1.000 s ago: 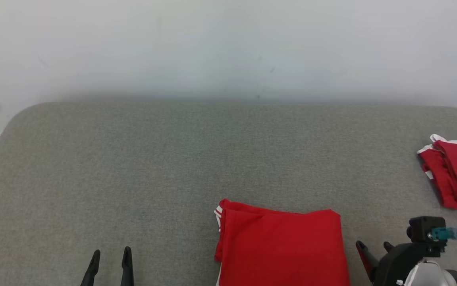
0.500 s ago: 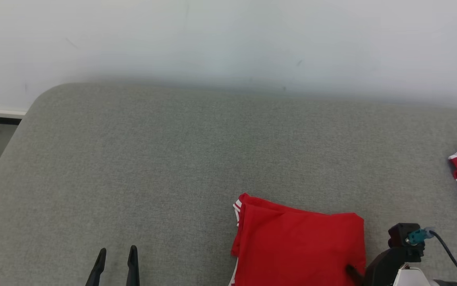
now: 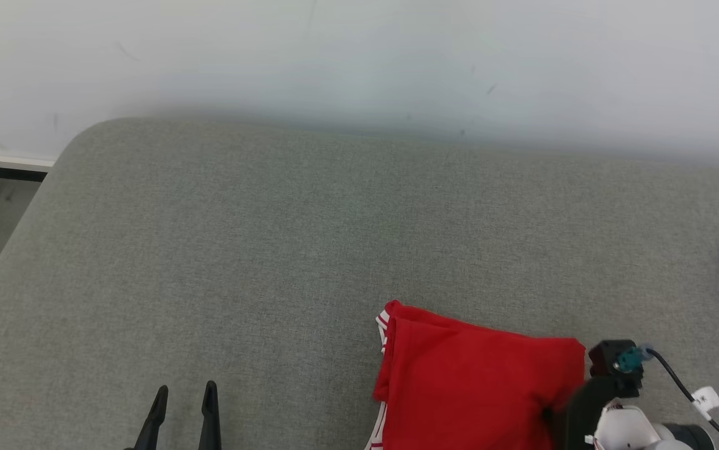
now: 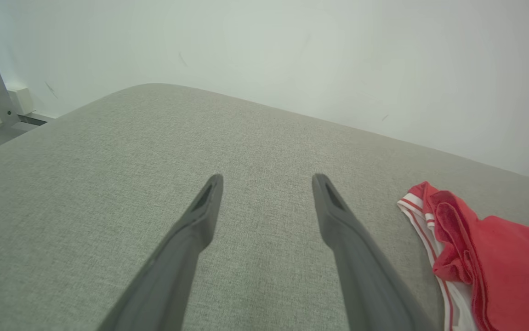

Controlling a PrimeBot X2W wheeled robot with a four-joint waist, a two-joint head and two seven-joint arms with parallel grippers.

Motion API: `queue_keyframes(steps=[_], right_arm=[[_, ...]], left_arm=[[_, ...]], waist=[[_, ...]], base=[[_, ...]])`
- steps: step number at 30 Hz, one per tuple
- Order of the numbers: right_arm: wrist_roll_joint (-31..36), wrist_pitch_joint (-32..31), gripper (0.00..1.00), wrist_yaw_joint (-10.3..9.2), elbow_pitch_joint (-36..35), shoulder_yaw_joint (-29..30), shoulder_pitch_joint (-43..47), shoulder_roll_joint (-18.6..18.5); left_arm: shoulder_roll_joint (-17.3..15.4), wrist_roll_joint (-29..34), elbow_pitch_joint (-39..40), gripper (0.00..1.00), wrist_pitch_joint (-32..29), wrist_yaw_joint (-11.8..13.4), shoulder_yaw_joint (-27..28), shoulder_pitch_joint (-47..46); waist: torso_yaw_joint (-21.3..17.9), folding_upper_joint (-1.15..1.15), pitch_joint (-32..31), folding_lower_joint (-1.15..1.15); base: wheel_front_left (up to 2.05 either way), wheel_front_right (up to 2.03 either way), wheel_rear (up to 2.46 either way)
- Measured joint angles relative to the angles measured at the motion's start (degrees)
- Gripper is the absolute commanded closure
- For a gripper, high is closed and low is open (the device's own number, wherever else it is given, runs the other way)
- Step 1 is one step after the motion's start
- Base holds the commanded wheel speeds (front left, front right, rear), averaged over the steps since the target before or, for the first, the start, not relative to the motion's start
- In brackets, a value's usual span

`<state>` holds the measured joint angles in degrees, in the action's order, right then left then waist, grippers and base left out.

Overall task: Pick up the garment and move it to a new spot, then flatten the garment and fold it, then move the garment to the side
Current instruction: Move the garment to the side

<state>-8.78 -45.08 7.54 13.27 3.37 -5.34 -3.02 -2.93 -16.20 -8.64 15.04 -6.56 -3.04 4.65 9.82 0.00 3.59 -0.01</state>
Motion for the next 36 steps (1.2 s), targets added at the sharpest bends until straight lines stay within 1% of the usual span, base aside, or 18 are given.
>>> queue_keyframes(steps=[1, 6, 8, 12, 14, 15, 19, 24, 27, 32, 36], right_arm=[[0.5, 0.2, 1.0, 0.01, 0.2, -0.2, -0.5, 0.0], [3.3, 0.5, 1.0, 0.01, 0.9, -0.2, -4.2, 0.3], [3.7, 0.7, 1.0, 0.01, 1.6, 0.8, -6.8, 0.3], [8.8, 1.2, 1.0, 0.01, 4.1, 3.3, -13.1, 0.0], [11.3, 1.2, 1.0, 0.01, 6.5, 3.4, -16.9, -2.6], [11.3, 1.2, 1.0, 0.01, 6.5, 3.4, -16.9, -2.6], [13.1, 0.8, 1.0, 0.01, 8.2, 4.4, -21.8, -7.6], [14.3, -0.6, 1.0, 0.01, 9.0, 8.5, -26.8, -11.9], [15.8, -1.8, 1.0, 0.01, 7.5, 11.7, -28.0, -14.5], [18.3, -2.1, 1.0, 0.01, 4.0, 17.2, -29.8, -17.1], [19.6, -2.6, 1.0, 0.01, 3.7, 20.6, -31.3, -16.9]], left_arm=[[0.0, 0.0, 0.0, 0.0, 0.0, 0.0, 0.1, 0.0], [0.0, -0.4, 0.4, 0.0, 0.0, 0.0, -0.3, -0.4], [0.0, -0.4, 0.7, 0.0, 0.0, 0.0, -0.3, -0.7], [0.0, -0.4, 1.8, 0.0, 0.0, 0.1, -0.5, -1.7], [0.0, -0.5, 1.9, 0.0, 0.0, 0.1, -1.1, -2.9], [0.0, -0.5, 1.9, 0.0, 0.0, 0.1, -1.1, -2.9], [0.0, -0.8, 2.1, 0.0, 0.0, 0.1, -1.6, -3.5], [0.0, -0.9, 2.1, 0.0, 0.0, 0.1, -2.3, -4.0], [0.0, -1.0, 2.2, 0.0, 0.0, 0.1, -2.5, -5.2], [0.0, -0.7, 2.3, 0.0, 0.0, 0.0, -2.2, -6.1], [0.0, 0.0, 2.3, 0.0, 0.0, -0.1, -2.2, -7.3]], waist=[[-0.2, 0.0, 0.0, 0.0], [-1.3, 0.0, 0.4, 0.0], [-2.0, 0.01, 0.6, 0.01], [-3.1, 0.01, 1.6, 0.01], [-3.6, 0.01, 2.4, 0.01], [-3.6, 0.01, 2.4, 0.01], [-4.1, 0.01, 3.5, 0.01], [-4.8, 0.01, 5.3, 0.02], [-4.9, 0.01, 6.6, 0.02], [-5.4, 0.01, 8.7, 0.02], [-5.9, 0.01, 10.7, 0.02]], base=[[0.0, 0.0, 0.0], [0.0, 0.0, 0.0], [0.0, 0.0, 0.0], [0.0, 0.0, 0.0], [0.0, 0.0, 0.0], [0.0, 0.0, 0.0], [0.0, 0.0, 0.0], [0.0, 0.0, 0.0], [0.0, 0.0, 0.0], [0.0, 0.0, 0.0], [0.0, 0.0, 0.0]])
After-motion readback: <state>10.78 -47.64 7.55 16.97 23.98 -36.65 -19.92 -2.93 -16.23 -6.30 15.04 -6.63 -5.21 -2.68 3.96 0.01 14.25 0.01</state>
